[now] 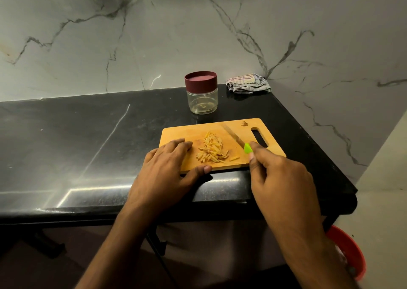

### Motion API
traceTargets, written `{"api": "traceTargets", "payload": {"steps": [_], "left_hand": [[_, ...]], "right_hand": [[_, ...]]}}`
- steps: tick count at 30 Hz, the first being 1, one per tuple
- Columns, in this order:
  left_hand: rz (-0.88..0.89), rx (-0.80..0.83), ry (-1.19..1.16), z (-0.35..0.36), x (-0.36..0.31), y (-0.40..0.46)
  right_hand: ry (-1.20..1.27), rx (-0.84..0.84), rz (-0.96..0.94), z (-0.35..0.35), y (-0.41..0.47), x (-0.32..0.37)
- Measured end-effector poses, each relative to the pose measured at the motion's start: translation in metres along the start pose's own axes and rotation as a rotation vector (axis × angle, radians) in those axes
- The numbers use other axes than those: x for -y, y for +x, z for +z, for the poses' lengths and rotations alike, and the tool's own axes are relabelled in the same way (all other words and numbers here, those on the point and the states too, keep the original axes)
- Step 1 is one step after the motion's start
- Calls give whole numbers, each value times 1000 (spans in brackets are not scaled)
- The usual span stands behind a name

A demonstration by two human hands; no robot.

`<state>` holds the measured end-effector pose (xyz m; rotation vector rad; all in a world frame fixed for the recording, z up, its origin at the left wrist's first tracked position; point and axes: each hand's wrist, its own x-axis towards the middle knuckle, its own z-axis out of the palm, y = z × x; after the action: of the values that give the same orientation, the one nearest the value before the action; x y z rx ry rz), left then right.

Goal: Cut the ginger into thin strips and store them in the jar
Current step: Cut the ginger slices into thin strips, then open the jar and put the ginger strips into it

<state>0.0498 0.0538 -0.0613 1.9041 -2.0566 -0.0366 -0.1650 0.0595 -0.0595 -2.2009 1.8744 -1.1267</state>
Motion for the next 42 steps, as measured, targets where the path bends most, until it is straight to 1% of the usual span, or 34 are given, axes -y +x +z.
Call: {"api": "traceTargets", "payload": {"steps": [2, 4, 6, 10, 14, 17, 19, 22, 24, 31, 33, 35, 37, 39, 42], "left_hand": [[0, 3, -1, 0, 0, 0], [5, -10, -4, 1, 0, 0], [8, -31, -19, 2, -1, -1], [3, -59, -40, 1, -3, -2], [-5, -99, -6, 1, -2, -2], [-98, -157, -39, -1, -2, -3], [-143, -157, -77, -2, -2, -4], [-134, -92, -35, -1, -4, -4], [-121, -77, -6, 0, -5, -3], [-131, -124, -14, -4, -10, -9], [-103, -168, 0, -3, -9, -10], [-29, -250, 38, 1, -10, -14], [48, -319, 46, 6, -14, -20], [81, -337, 38, 11, -17, -23], [91, -372, -35, 10, -14, -20]], "right_hand": [[19, -55, -31, 4, -1, 1], [-3, -54, -36, 10, -2, -1], [-11, -88, -43, 14, 0, -3], [30, -145, -32, 19, 1, -4], [-15, -98, -7, 20, 4, -5], [-87, -95, 14, 18, 5, -4], [-121, -76, 16, 18, 5, -4], [-151, -23, 23, 18, 10, -5], [-183, -2, 17, 18, 14, -6], [-262, 26, 2, 22, 20, -9], [-285, -15, -11, 23, 19, -9], [-293, -84, -30, 22, 17, -9], [-291, -103, -60, 22, 18, -8], [-246, -107, -99, 22, 22, -6], [-159, -200, -187, 17, 32, -4]]}}
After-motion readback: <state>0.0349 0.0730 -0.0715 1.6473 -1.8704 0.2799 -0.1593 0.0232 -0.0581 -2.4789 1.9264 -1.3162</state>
